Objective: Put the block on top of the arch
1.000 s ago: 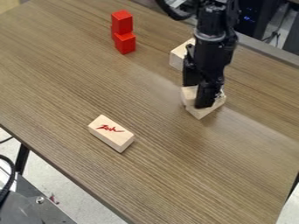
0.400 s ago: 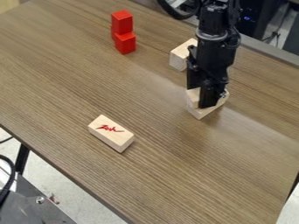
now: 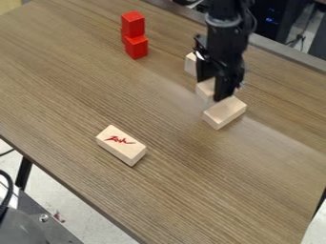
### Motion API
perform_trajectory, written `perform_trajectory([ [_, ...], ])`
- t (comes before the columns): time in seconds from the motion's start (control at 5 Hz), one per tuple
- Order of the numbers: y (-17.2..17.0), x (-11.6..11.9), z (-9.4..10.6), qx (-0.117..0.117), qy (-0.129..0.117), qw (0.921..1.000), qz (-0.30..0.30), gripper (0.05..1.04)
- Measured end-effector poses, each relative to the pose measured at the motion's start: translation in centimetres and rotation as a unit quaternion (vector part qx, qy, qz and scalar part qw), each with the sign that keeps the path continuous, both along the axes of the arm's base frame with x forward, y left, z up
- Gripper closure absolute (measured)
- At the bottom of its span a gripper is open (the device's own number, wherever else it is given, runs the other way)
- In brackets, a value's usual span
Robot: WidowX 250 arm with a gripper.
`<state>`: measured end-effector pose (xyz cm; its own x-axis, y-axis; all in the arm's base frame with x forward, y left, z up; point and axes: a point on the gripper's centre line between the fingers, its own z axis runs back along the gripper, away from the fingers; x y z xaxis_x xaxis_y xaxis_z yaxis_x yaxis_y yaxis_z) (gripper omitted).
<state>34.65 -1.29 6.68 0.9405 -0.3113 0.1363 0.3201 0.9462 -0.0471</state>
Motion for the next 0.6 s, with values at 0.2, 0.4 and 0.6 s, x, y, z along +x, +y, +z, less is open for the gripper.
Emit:
perform_trajectory([
  [0.2,2.0,1.0,1.8,-0.014,-0.014,0.9981,0.059,0.521],
  [0.4,3.4,2.2,3.7,-0.017,-0.029,0.9941,0.103,0.521],
  [0.6,4.5,3.6,4.2,-0.016,-0.023,0.9899,0.139,0.522],
])
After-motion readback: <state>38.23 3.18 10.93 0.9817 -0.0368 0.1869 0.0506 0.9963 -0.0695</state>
